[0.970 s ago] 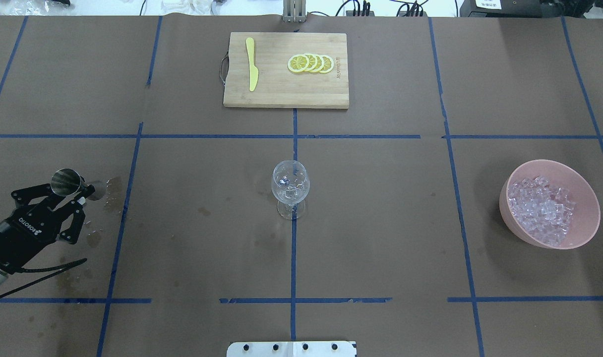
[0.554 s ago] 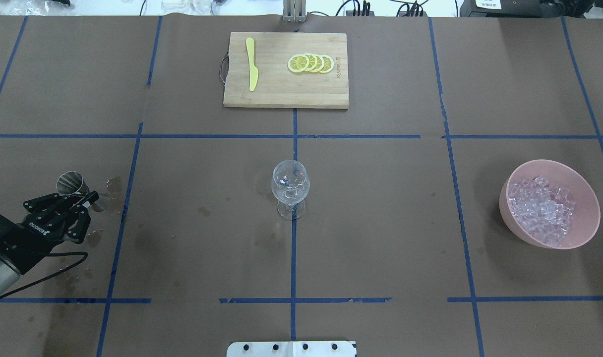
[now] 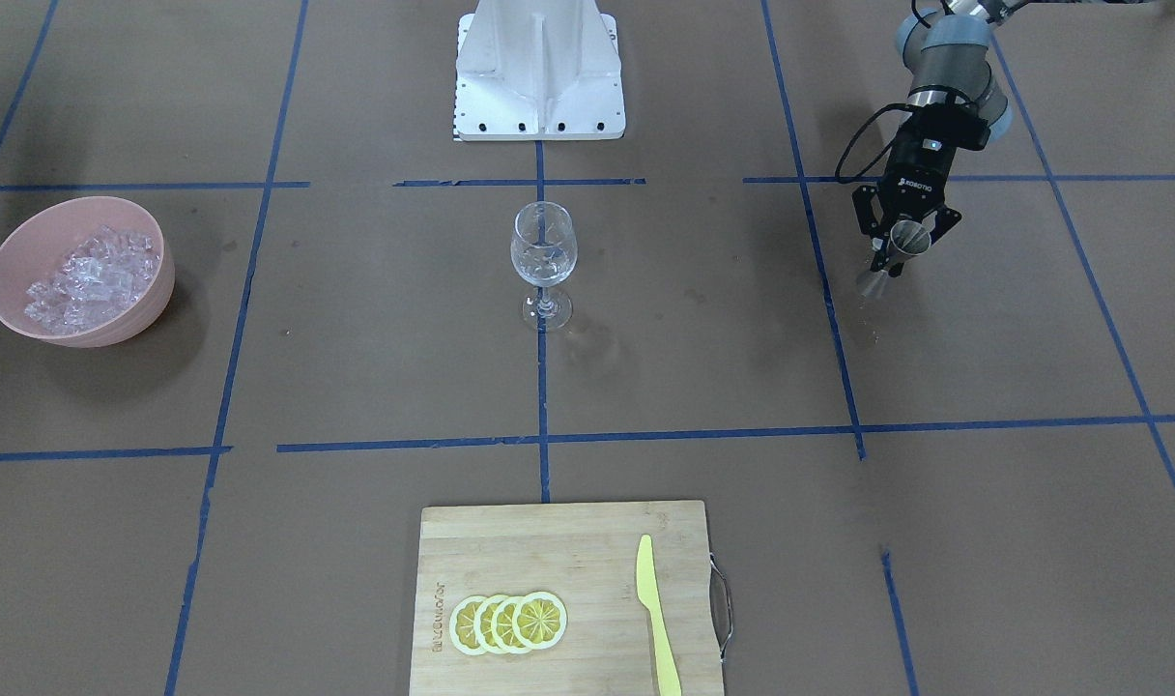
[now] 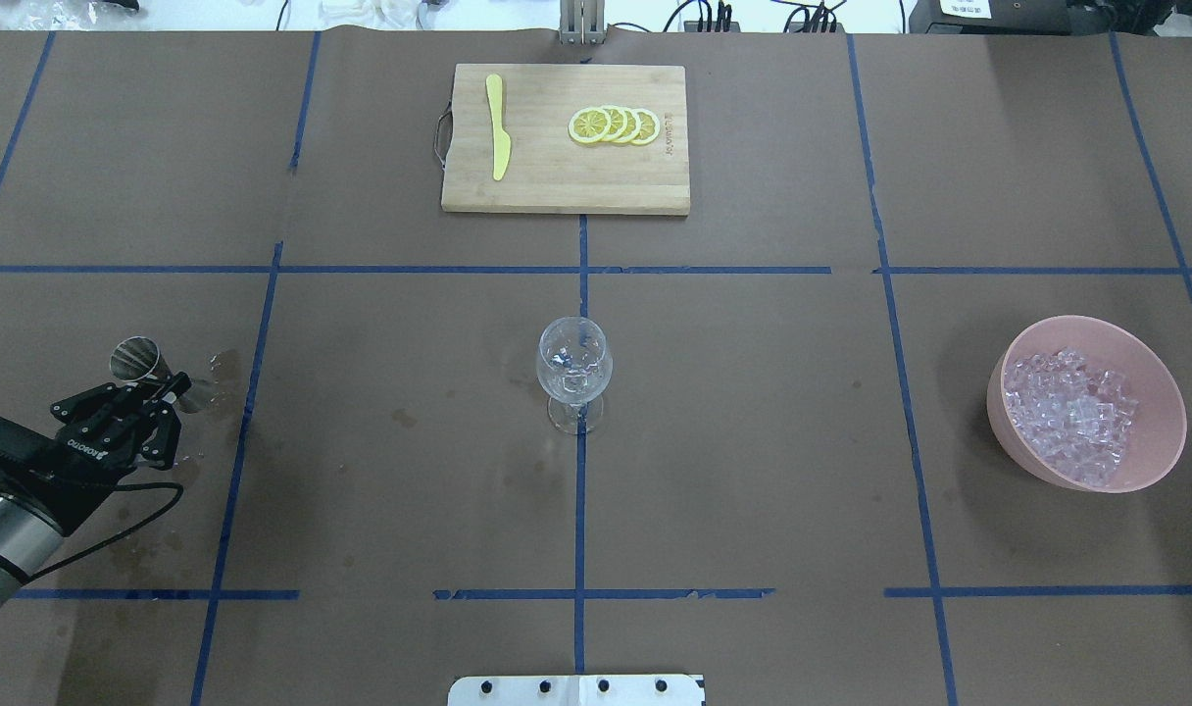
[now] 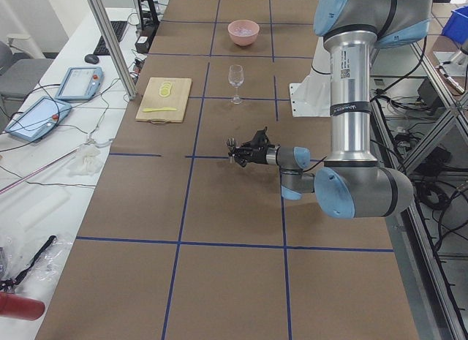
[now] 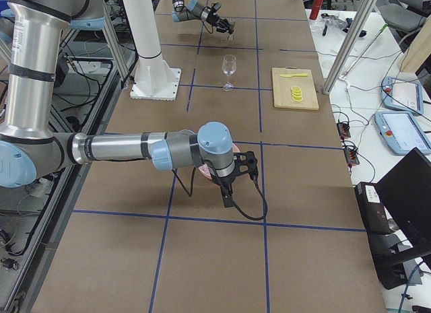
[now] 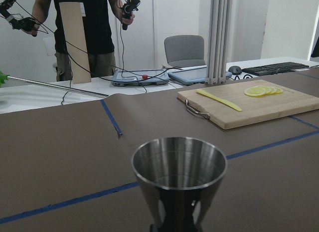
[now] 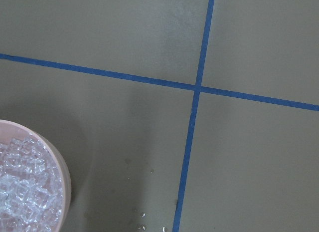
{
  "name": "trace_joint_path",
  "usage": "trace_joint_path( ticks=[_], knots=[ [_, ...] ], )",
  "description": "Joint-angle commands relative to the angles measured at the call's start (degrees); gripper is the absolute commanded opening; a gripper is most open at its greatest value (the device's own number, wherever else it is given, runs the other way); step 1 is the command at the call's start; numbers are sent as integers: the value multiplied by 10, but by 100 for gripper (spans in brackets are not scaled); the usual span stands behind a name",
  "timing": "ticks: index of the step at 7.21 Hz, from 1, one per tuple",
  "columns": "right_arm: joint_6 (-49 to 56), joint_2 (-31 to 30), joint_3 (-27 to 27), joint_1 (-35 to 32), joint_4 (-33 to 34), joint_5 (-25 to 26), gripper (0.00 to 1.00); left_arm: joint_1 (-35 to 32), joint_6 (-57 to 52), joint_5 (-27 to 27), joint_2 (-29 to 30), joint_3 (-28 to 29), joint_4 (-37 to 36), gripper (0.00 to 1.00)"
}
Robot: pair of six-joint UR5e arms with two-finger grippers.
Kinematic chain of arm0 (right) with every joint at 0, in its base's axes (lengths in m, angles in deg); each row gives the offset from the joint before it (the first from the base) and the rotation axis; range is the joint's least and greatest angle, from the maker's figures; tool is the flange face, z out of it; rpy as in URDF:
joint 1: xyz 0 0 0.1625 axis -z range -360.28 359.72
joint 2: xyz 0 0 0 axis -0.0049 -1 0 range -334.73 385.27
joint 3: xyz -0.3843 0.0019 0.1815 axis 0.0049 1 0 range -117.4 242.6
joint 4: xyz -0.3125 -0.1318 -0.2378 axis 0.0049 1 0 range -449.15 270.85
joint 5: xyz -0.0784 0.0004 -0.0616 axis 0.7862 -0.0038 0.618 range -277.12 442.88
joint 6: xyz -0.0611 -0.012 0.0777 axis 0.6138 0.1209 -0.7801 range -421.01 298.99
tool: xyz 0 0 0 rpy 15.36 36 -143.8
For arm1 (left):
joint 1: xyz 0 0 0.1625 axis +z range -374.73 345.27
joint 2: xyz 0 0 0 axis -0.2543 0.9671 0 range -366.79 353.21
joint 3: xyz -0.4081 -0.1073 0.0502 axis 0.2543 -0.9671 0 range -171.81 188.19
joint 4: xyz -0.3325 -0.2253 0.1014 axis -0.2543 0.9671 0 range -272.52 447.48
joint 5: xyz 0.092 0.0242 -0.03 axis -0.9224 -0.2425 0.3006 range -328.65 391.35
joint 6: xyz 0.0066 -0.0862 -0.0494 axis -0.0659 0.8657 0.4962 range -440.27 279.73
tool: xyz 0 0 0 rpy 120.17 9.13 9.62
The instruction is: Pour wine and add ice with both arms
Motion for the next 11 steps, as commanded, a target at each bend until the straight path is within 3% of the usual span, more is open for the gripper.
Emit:
trace_joint_path(
  ticks=[1,4,9,11],
  knots=[
    [0,0,0,0,0,0,100,2,2,-10,32,30,-1,0],
    [0,0,2,0,0,0,100,4,0,-9,31,31,-2,0],
    [0,-1,1,0,0,0,100,17,0,-7,31,40,-6,21],
    [0,-1,1,-2,0,0,100,17,0,-6,31,40,-5,52]
  ],
)
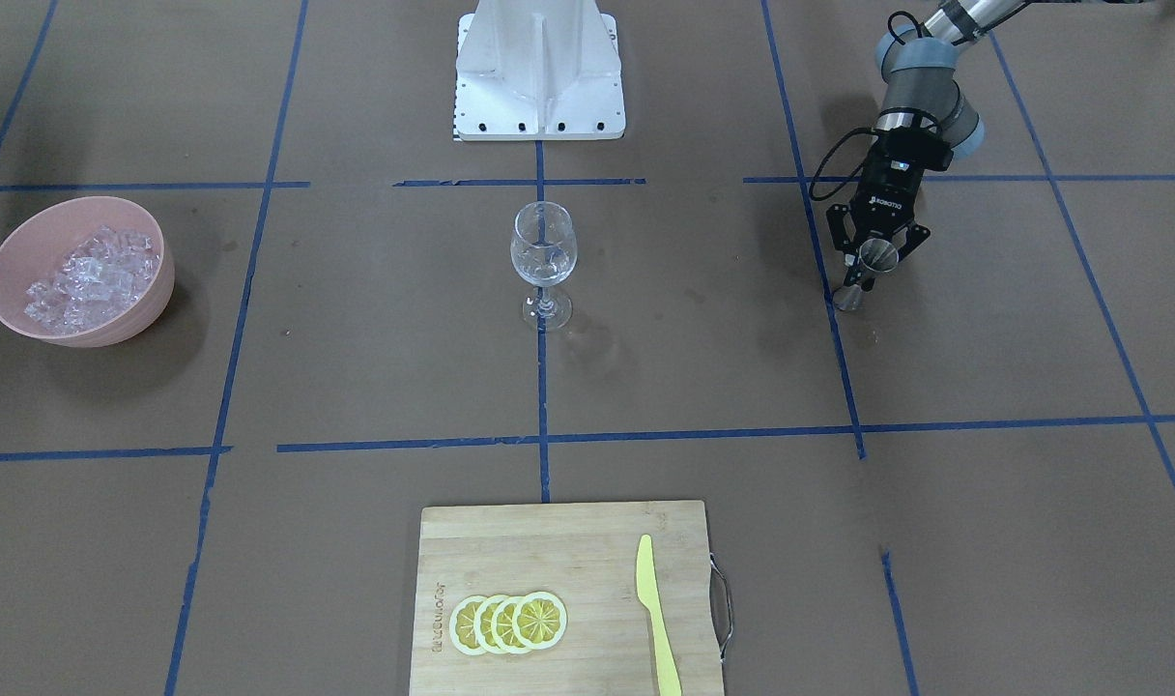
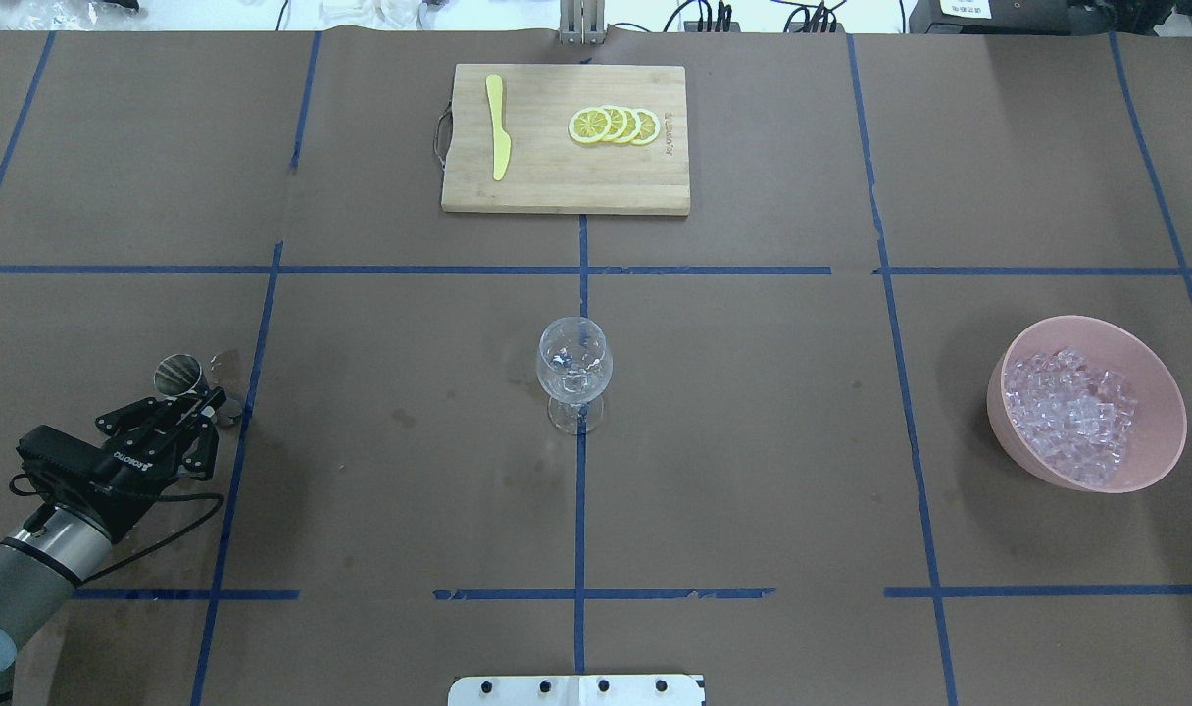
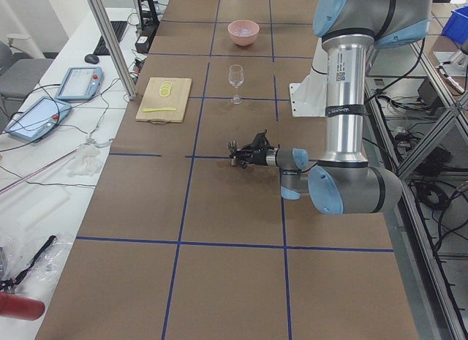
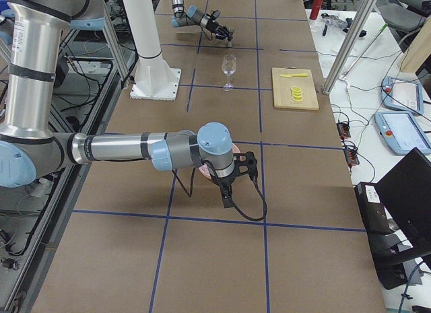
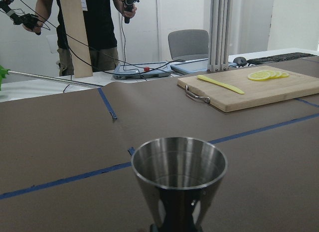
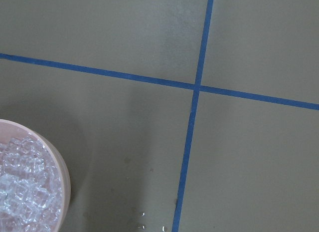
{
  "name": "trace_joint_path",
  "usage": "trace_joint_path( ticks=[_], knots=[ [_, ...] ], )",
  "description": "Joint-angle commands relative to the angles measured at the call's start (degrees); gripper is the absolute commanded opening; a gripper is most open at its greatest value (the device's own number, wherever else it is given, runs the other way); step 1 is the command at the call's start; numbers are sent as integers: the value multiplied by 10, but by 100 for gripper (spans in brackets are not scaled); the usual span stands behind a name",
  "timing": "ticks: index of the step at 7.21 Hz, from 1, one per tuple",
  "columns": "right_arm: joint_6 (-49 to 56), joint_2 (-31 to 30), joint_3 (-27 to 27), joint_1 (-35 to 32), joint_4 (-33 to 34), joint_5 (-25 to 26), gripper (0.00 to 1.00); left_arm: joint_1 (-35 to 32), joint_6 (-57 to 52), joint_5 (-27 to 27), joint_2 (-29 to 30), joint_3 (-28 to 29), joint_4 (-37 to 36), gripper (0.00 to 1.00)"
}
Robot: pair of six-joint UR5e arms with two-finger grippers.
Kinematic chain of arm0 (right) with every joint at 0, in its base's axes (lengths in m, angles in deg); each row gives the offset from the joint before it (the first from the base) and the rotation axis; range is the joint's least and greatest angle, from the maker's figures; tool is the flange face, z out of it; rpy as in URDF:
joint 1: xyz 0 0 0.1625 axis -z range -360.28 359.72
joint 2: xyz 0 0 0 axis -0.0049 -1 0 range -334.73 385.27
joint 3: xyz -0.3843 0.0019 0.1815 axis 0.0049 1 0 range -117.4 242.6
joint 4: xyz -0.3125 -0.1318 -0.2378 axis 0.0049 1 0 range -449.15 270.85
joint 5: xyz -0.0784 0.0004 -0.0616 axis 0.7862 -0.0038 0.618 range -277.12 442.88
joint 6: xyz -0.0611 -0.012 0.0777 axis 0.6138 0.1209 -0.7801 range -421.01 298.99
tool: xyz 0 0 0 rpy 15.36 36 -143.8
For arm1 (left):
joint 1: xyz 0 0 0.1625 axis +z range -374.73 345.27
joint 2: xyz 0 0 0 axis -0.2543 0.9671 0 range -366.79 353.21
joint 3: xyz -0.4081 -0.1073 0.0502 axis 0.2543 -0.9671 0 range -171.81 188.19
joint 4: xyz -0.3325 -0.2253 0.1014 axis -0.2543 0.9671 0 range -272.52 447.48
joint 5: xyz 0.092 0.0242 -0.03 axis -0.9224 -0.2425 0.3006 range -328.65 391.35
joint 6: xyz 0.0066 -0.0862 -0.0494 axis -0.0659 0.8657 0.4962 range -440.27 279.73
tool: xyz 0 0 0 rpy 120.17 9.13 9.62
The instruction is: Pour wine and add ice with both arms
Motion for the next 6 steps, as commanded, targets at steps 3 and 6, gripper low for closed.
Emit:
trace_joint_path(
  ticks=[3,6],
  knots=[
    [0,0,-1,-1,0,0,100,0,0,-2,0,-8,8,99],
    [0,0,-1,-1,0,0,100,-2,-10,-76,-6,-67,12,99]
  ],
)
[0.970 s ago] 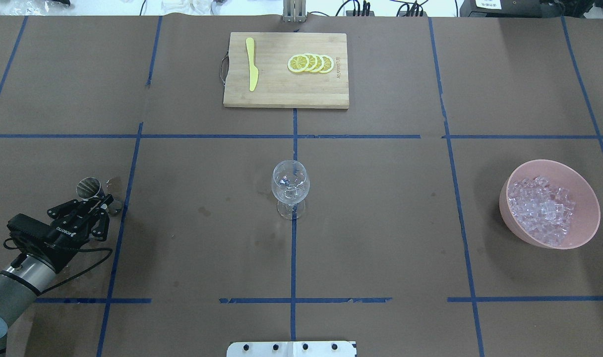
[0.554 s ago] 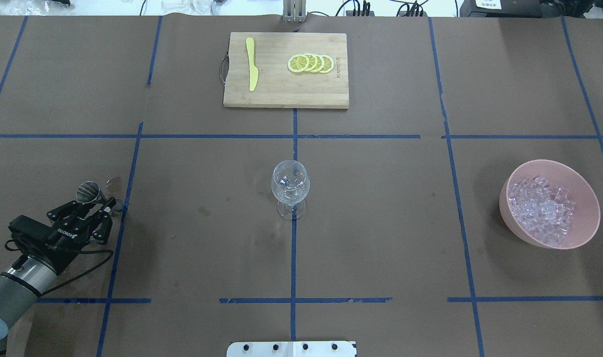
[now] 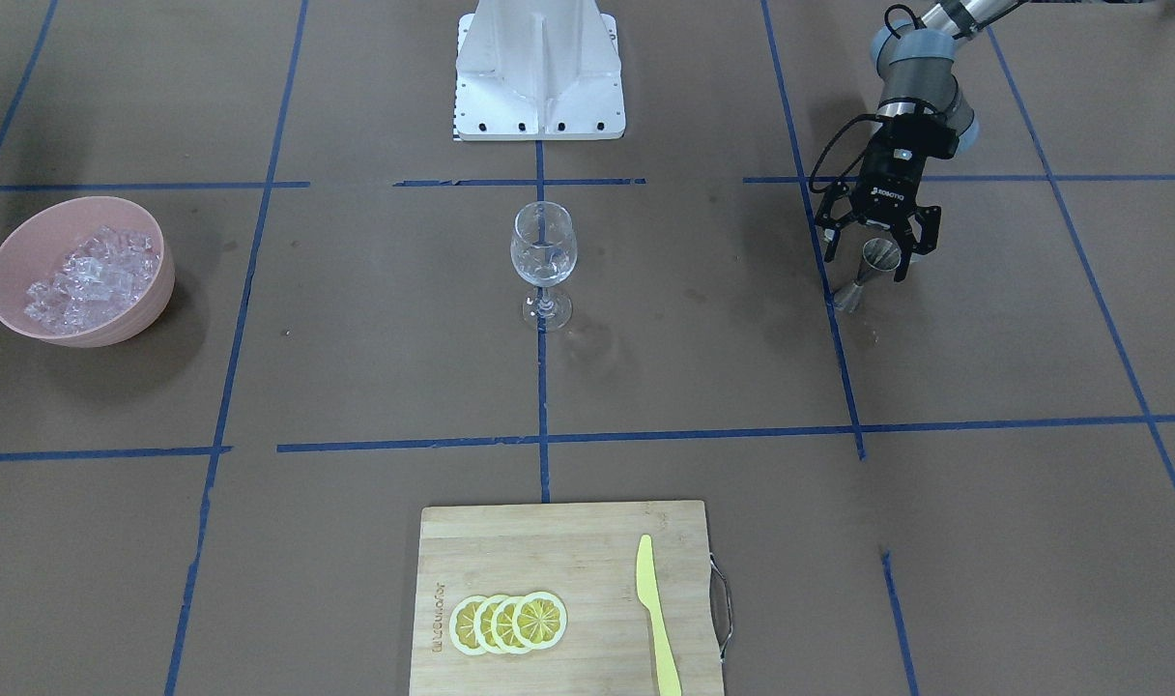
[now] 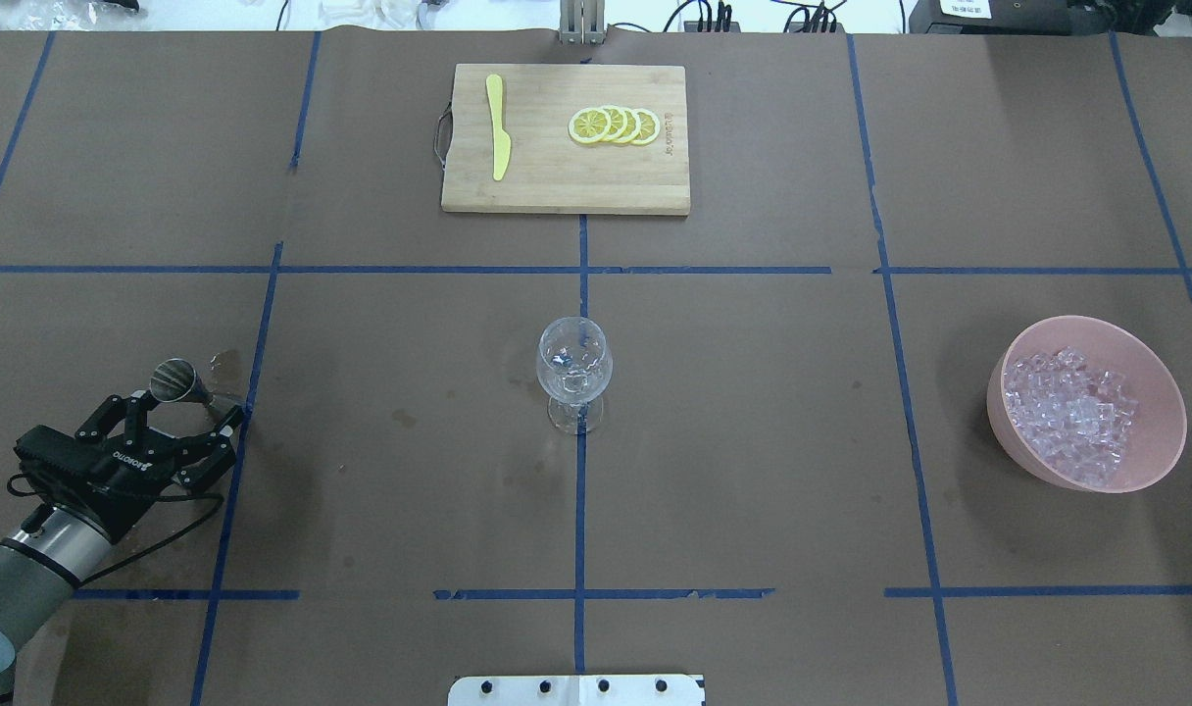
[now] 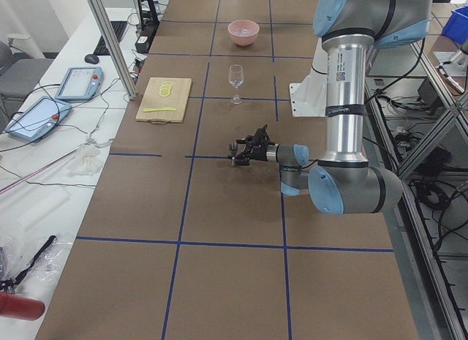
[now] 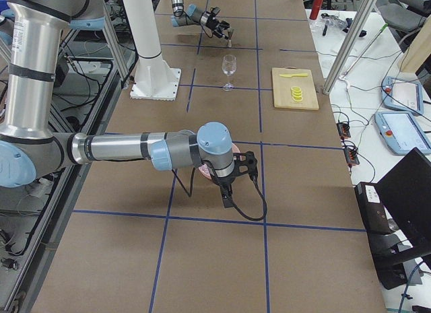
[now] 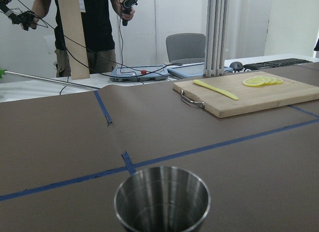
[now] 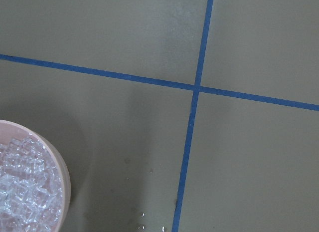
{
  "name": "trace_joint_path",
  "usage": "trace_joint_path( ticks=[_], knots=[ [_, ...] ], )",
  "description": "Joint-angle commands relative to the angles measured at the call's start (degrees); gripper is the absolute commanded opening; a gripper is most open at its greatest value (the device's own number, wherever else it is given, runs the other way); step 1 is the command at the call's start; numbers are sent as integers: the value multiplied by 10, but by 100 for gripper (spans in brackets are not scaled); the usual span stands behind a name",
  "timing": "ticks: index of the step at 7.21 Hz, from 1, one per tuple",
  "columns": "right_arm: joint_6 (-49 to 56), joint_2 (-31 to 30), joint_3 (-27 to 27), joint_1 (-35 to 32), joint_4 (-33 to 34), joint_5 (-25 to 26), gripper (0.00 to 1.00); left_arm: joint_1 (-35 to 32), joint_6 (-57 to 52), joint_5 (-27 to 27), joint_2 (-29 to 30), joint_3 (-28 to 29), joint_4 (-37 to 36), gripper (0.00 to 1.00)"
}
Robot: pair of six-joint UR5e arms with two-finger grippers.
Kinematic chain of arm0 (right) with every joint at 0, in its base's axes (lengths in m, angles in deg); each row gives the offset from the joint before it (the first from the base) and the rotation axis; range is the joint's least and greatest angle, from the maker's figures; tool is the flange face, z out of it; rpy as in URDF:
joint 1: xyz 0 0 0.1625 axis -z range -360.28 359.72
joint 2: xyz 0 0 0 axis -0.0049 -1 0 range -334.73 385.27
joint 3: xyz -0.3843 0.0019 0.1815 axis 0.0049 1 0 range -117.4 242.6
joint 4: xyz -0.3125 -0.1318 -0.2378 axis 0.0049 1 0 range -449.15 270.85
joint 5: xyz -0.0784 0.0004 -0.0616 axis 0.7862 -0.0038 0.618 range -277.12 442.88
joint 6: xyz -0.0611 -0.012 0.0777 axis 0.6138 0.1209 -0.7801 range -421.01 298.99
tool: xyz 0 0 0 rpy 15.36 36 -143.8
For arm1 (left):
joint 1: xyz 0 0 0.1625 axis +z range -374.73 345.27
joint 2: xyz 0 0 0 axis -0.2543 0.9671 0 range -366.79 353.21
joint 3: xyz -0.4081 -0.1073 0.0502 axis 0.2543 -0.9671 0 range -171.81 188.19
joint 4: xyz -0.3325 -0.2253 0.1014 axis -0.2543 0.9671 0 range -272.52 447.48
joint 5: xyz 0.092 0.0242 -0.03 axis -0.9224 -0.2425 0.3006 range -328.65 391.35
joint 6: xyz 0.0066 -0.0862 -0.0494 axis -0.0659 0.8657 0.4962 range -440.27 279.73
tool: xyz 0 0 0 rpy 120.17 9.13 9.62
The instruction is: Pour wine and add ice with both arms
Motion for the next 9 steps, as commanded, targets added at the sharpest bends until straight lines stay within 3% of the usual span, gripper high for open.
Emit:
trace_joint_path(
  ticks=[1,3,4,5,6,9],
  knots=[
    [0,0,0,0,0,0,100,-2,-5,-45,-5,-44,1,99],
    [0,0,-1,2,0,0,100,-23,-33,-42,-7,-62,3,99],
    [0,0,0,2,0,0,100,-48,-51,-10,-7,-62,-2,99],
    [0,1,0,0,0,0,100,-92,-50,66,-13,-58,-9,100],
    [0,1,0,0,0,0,100,-146,-50,167,-38,-56,-30,100],
    [0,1,-1,0,0,0,100,-429,-94,579,-20,-68,-197,100]
  ],
)
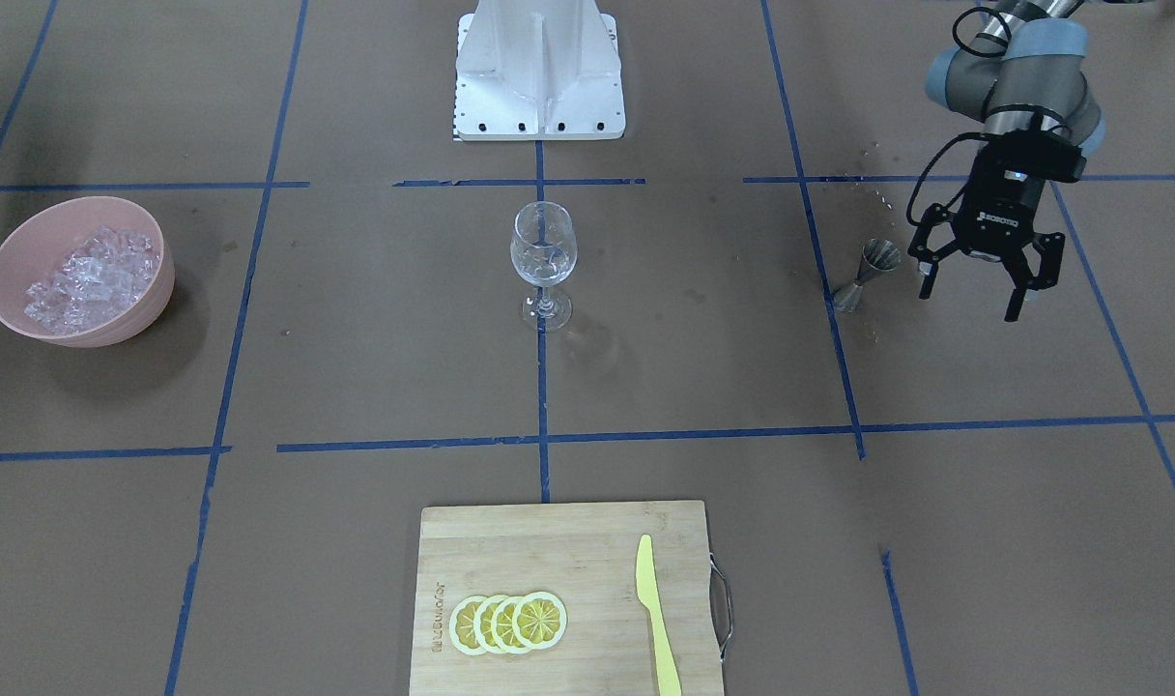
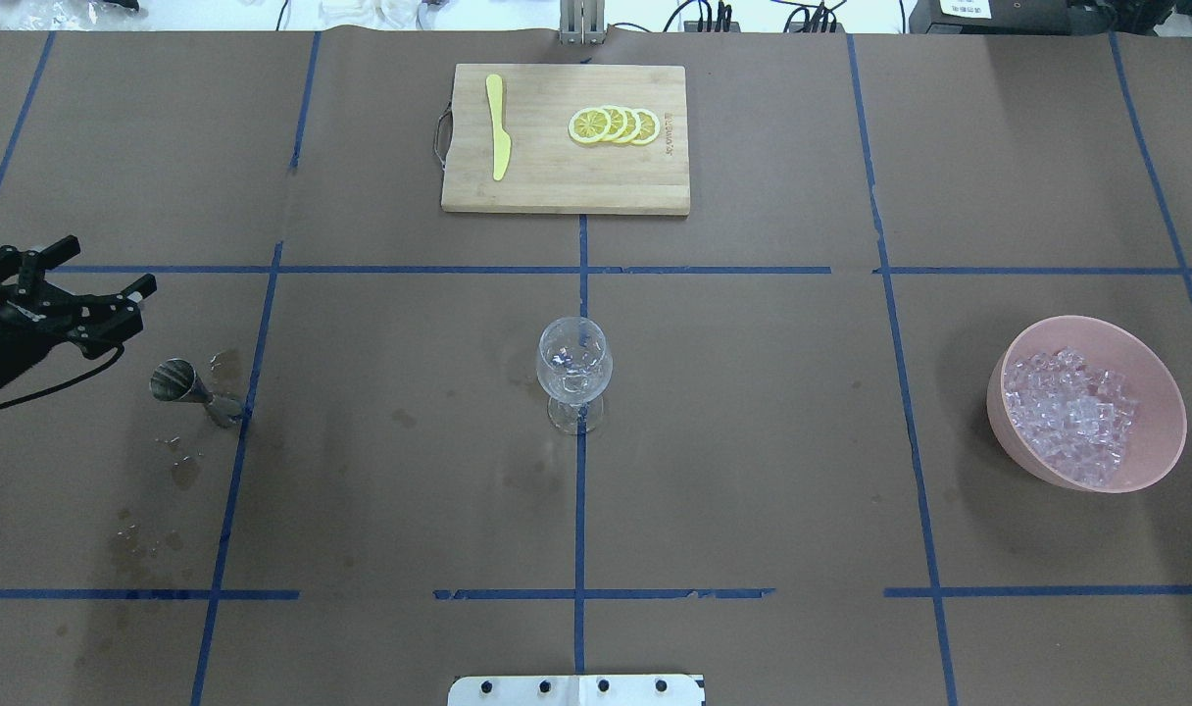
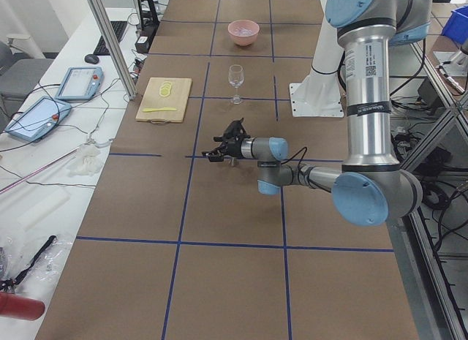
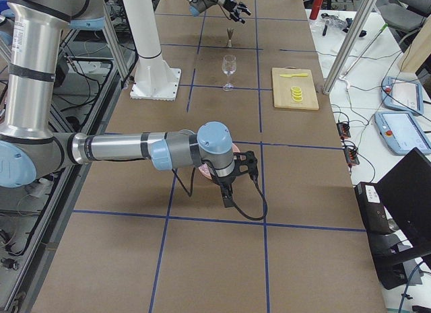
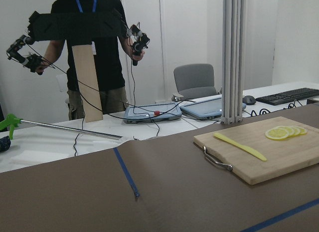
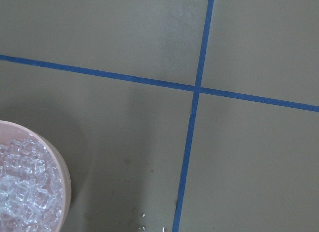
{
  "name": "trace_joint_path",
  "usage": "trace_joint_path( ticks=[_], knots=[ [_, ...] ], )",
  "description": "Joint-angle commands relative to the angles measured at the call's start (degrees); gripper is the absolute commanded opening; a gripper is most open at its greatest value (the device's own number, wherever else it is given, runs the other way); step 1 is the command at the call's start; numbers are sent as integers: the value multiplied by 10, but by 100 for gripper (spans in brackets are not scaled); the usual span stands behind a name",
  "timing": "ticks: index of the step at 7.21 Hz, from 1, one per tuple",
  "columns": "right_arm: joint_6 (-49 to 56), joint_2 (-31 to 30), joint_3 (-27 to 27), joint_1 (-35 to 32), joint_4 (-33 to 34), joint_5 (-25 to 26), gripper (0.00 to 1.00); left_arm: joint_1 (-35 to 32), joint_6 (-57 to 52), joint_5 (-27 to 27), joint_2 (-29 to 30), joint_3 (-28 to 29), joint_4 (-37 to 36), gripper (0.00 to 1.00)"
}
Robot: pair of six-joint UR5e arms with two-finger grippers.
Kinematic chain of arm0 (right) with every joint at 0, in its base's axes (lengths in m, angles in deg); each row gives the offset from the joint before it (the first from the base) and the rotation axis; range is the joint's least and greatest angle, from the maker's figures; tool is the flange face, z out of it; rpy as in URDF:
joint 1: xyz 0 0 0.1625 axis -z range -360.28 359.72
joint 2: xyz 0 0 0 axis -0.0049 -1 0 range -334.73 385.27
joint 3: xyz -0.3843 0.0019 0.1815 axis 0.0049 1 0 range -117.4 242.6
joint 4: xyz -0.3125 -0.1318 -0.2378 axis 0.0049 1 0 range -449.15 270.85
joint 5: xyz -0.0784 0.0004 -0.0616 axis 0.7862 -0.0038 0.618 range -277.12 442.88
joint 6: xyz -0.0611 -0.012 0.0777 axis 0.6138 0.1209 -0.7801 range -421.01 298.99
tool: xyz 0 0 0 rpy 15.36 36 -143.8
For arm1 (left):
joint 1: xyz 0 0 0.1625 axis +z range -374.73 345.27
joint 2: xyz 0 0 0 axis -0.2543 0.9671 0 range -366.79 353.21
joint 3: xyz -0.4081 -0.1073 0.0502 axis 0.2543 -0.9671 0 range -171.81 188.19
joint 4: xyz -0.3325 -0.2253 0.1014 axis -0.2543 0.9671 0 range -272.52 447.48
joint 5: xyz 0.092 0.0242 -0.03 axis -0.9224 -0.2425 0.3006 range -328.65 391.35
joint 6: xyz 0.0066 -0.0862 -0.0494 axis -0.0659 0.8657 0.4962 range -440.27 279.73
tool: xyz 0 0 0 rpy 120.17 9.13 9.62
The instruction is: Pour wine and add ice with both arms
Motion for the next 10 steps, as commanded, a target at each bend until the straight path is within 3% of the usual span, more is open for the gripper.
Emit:
trace_joint_path(
  ticks=[1,3,4,5,6,7,8,9,10],
  knots=[
    [0,-1,1,2,0,0,100,-171,-32,232,25,-4,-144,100],
    [0,0,1,2,0,0,100,-221,-158,289,13,0,-243,100],
    [0,0,2,0,0,0,100,-255,-168,361,12,-2,-336,100],
    [0,0,3,0,0,0,100,-314,-171,483,24,-4,-497,100],
    [0,1,3,2,0,0,100,-340,-220,528,33,-7,-609,100],
    [0,1,3,0,0,0,100,-378,-298,531,32,-6,-655,100],
    [0,1,3,2,0,0,100,-407,-306,540,25,-9,-719,100],
    [-1,1,2,0,0,0,100,-442,-307,579,25,-9,-779,100],
    [-8,1,-1,2,0,-1,100,-477,-308,626,14,-15,-787,100]
  ],
)
